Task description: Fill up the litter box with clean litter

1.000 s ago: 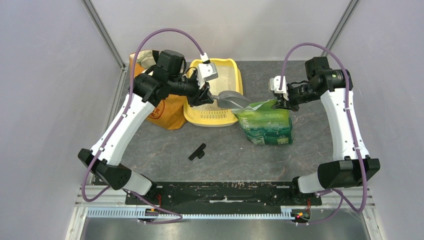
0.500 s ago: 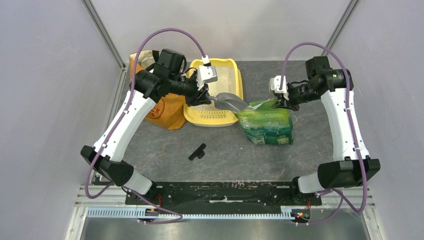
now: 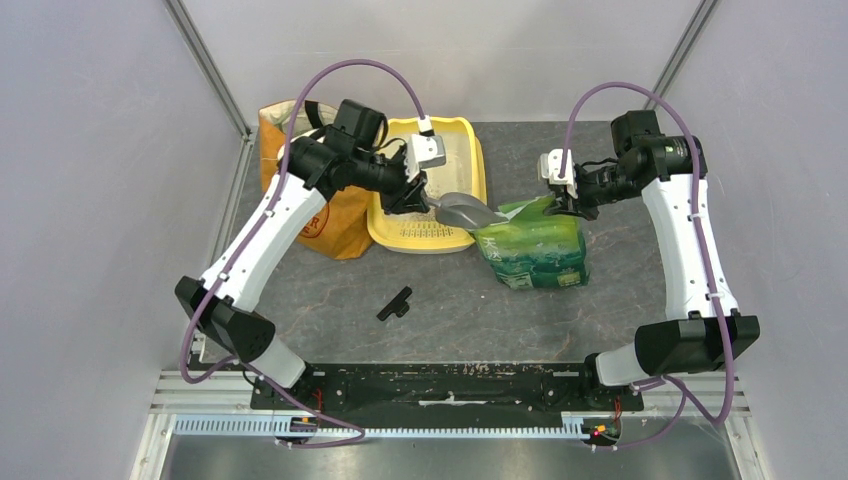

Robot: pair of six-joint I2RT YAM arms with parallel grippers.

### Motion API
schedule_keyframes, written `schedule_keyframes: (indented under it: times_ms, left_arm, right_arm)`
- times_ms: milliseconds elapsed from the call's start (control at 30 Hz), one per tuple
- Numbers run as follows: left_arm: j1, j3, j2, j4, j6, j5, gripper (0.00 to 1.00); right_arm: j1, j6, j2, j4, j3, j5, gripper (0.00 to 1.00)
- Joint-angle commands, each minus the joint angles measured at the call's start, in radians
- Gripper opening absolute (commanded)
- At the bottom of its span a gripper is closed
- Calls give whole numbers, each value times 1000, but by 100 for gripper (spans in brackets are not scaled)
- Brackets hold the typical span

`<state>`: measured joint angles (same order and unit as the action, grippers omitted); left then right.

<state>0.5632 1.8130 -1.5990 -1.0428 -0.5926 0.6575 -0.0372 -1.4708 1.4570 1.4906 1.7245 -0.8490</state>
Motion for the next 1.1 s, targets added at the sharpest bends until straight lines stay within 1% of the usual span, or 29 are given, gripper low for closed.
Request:
schedule_keyframes:
  times_ms: [0,33,100,200,300,400,467,600,767,900,1067]
  left_arm:
    - [43,106,-107,10,254,26,2]
    - [51,124,-135,10,347,-5,2]
    - [73,175,-185,-22,464,-41,2]
    - [125,220,-227,-25,673,-178,2]
    - [142,250,-267,-37,809,-241,2]
    - [144,308,-331,-98,921,-265,2]
    - [154,275,-322,-70,957,-297,2]
    - [185,266,-352,-78,1031,-337,2]
    - [192,261,-404,-74,1127,-424,2]
    - [194,249,-445,-78,1201,-413,2]
    - [208,236,-530,-95,1231,-371,2]
  right_arm:
    - [-22,-1,-4,-43,66,-65,0]
    - [-28,3,-2,-46,67,-64,0]
    - [-40,9,0,-55,66,-62,0]
    - [-61,15,7,-66,67,-55,0]
    - [-75,17,14,-67,69,-50,0]
    - [-80,17,15,-66,61,-44,0]
    - [-83,15,15,-65,53,-44,0]
    - [-88,13,18,-65,46,-45,0]
    - [-93,10,22,-63,53,-44,0]
    - [-97,13,16,-57,64,-45,0]
    - [-110,12,14,-52,67,-44,0]
